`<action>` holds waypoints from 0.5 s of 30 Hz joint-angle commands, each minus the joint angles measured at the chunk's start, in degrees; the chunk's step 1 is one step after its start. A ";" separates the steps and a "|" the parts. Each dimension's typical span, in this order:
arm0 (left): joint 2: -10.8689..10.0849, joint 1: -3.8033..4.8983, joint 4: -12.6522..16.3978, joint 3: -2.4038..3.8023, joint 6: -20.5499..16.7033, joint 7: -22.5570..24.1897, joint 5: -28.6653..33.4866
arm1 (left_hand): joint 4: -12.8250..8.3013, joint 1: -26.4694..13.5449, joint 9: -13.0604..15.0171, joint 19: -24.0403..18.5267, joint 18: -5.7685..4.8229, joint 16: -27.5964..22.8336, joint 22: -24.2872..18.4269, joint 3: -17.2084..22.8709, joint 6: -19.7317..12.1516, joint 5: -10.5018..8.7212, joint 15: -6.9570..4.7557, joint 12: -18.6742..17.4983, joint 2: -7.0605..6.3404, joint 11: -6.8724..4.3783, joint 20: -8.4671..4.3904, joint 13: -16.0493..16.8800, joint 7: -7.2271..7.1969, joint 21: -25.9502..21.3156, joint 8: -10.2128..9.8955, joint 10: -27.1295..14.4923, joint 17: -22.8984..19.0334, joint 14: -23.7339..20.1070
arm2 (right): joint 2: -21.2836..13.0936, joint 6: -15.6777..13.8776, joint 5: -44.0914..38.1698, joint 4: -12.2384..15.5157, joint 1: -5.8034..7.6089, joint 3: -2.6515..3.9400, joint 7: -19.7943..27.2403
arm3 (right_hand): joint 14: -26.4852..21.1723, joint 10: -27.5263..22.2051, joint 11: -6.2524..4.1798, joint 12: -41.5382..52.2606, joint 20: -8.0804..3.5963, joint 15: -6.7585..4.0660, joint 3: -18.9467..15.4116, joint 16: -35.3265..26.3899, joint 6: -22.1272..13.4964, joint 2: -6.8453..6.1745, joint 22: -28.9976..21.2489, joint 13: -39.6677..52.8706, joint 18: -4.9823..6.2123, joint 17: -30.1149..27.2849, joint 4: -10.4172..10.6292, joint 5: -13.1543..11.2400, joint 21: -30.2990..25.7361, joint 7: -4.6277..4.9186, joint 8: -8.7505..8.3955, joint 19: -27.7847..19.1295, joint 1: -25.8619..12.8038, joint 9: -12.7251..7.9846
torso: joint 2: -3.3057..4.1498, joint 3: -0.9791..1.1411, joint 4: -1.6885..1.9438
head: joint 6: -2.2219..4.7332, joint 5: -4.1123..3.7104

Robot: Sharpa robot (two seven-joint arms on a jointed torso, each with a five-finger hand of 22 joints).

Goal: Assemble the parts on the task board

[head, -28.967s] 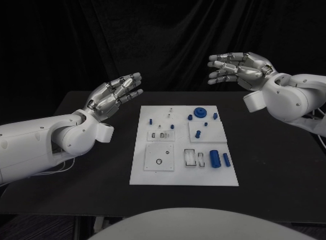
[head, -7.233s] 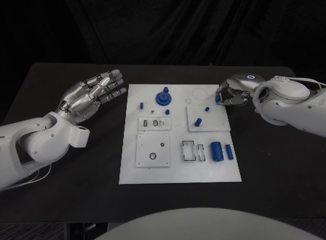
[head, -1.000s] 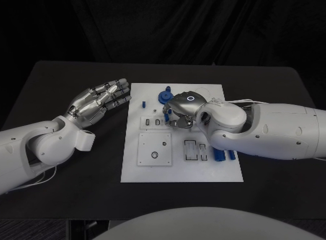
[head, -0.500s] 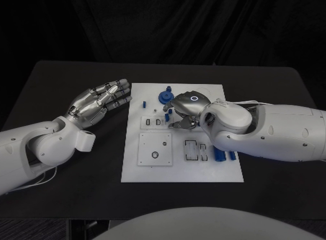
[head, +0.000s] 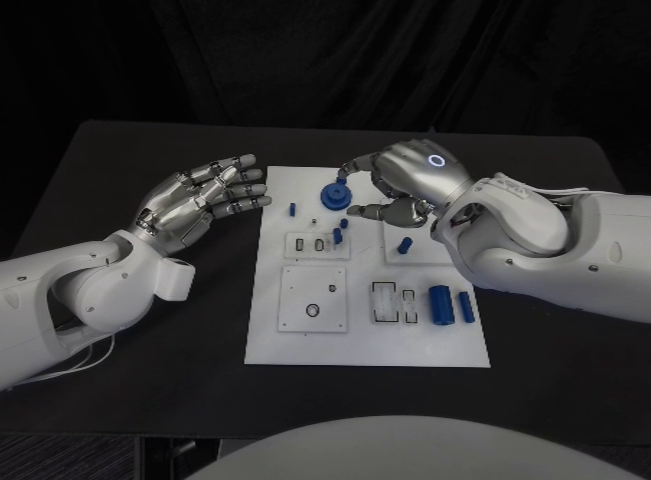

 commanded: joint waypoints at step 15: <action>7.71 7.01 -8.80 0.12 -10.75 -2.07 -15.33 | 1.10 -2.78 0.64 9.03 -0.60 32.09 8.88 11.01 8.43 -2.44 -2.61 22.66 -5.32 -1.42 -2.43 12.40 3.35 17.19 4.15 10.29 13.04 5.12 | -1.51 -4.19 3.41 -4.98 1.00 -0.22 5.59 | 5.41 5.86 -0.13 1.47 0.01 -0.11 1.99 1.17 2.06 1.76 14.65 15.09 -0.12 12.82 -1.43 7.67 2.03 0.32 1.42 5.39 5.24 -0.97 | -2.54 1.24 -0.60 | 1.65 0.77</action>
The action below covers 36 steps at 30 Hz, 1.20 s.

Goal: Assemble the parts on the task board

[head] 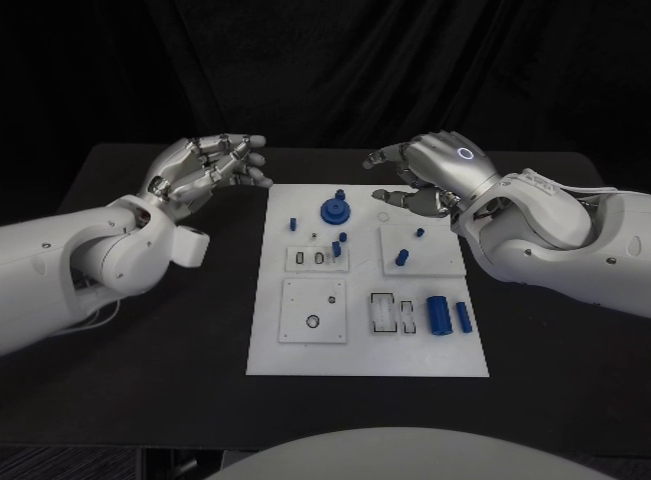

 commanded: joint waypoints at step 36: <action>16.01 3.11 -4.85 0.13 6.70 -56.27 -47.08 | -0.20 -17.58 29.13 53.89 -8.79 32.34 75.60 -7.64 9.86 -13.87 -12.27 39.18 -1.05 -11.83 -9.44 74.70 -5.13 57.68 16.16 60.40 71.48 58.74 | 0.81 1.86 6.53 -8.27 -1.31 0.02 2.77 | 5.47 5.86 0.33 0.31 0.26 0.23 0.73 0.44 2.27 0.97 14.68 15.09 -0.14 12.95 0.58 2.59 0.33 0.60 1.23 5.44 0.28 -0.19 | -4.89 4.28 -3.20 | -1.15 2.73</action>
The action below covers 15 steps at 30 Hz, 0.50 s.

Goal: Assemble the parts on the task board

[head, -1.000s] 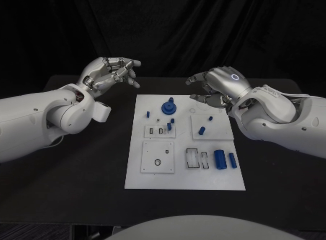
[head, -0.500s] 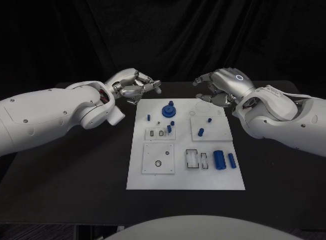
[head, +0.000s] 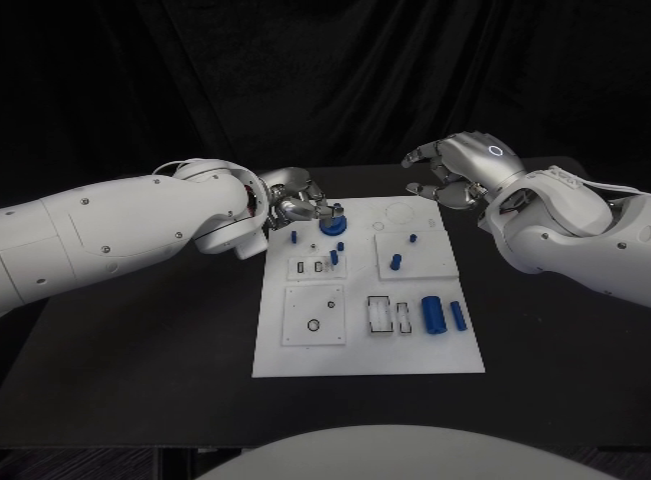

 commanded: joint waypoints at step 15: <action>3.45 0.15 1.28 0.12 5.70 -21.73 -10.07 | 0.07 -2.41 10.94 5.44 -0.56 0.13 14.22 -1.94 3.61 -5.85 -2.58 0.19 -1.39 -2.63 -2.69 15.05 -2.61 0.04 1.75 6.07 15.06 5.96 | -1.26 1.43 0.33 -0.21 -0.19 0.02 -0.55 | 5.46 5.86 0.46 0.31 0.36 0.34 0.24 0.29 0.95 0.63 14.61 15.09 -0.11 12.87 0.44 0.84 0.24 0.10 0.59 5.38 -0.59 -0.17 | -1.59 1.26 -1.99 | -1.21 1.65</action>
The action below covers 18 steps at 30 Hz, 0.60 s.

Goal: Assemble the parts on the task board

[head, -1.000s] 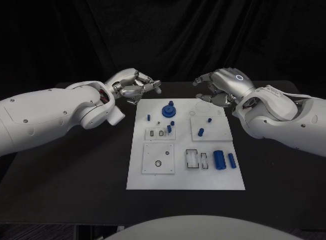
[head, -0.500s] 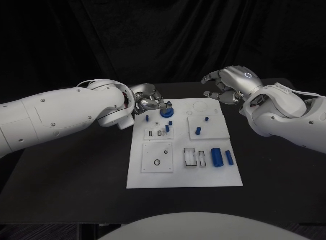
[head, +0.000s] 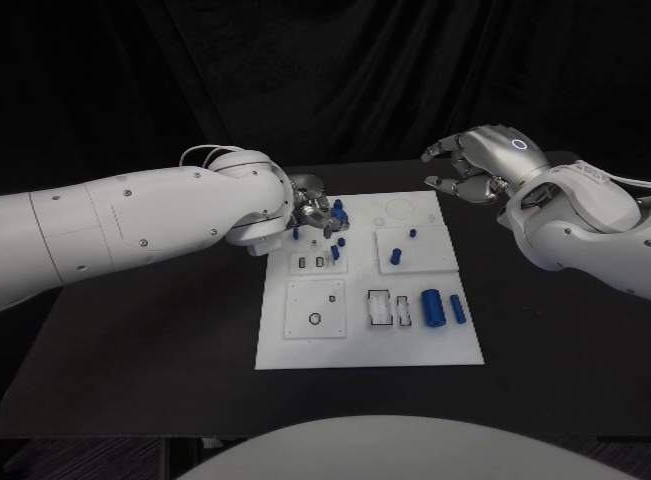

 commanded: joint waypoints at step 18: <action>3.31 -0.10 -2.43 0.04 4.25 -8.11 -5.67 | -0.51 -0.84 4.77 4.92 -0.42 0.14 13.61 -0.68 3.03 -0.46 -1.43 0.19 0.05 -1.47 -1.30 15.06 -1.16 -0.15 0.11 6.02 15.07 5.88 | 0.01 0.89 -0.05 0.05 -0.13 0.03 -0.66 | 5.41 5.22 0.50 -0.27 0.42 0.41 0.17 -0.13 0.49 0.43 14.57 14.43 -0.07 12.70 0.32 1.05 -0.13 -0.05 0.33 5.30 -0.28 -0.19 | -0.41 1.04 -0.61 | 0.01 1.28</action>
